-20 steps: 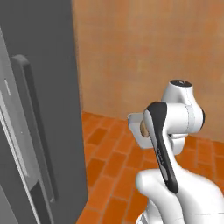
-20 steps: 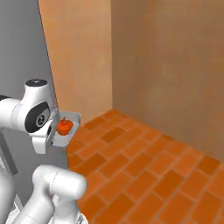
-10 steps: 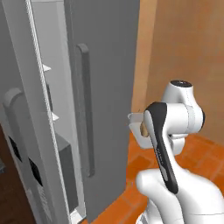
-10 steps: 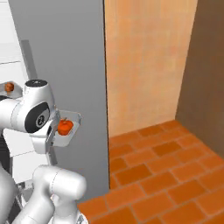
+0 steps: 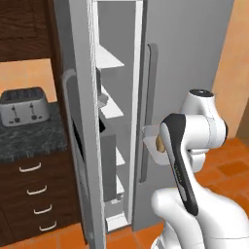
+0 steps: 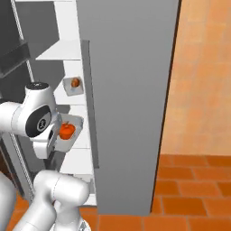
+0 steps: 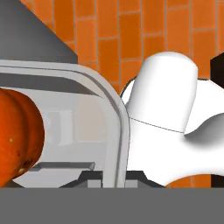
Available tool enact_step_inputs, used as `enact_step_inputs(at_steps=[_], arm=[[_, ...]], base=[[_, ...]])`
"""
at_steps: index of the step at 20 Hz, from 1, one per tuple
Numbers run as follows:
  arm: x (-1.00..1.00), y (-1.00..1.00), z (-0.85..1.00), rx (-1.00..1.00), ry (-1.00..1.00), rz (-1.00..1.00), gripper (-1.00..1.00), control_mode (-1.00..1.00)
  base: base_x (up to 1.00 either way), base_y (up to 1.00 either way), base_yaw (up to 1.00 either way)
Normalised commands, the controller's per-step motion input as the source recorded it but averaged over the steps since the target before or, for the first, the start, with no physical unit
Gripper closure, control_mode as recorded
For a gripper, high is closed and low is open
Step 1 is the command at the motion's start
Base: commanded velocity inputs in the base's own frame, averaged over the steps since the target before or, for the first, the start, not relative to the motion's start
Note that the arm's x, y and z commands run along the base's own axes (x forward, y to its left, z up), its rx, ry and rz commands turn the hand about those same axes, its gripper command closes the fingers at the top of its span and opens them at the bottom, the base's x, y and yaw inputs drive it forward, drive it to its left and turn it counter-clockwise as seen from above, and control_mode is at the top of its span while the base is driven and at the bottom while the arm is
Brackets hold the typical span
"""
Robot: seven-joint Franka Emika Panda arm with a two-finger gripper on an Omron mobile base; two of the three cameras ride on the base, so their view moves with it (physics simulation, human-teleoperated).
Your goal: Take the meat container that has the chicken drumstick and place it on the second highest rack of the freezer. Then take the vegetable container that has the squash and sweet potato and place it on the highest rack of the freezer.
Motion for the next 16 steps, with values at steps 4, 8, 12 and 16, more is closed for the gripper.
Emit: enact_step_inputs(at_steps=[4,8,12,16], arm=[[0.00,0.00,0.00,0.00,0.00,0.00,1.00,1.00],[0.00,0.00,0.00,0.00,0.00,0.00,1.00,1.00],[0.00,0.00,0.00,0.00,0.00,0.00,1.00,1.00],[0.00,0.00,0.00,0.00,0.00,0.00,1.00,1.00]], base=[[0.18,-0.31,0.57],[0.23,-0.39,0.41],[0.41,-0.35,0.31],[0.51,-0.32,0.28]])
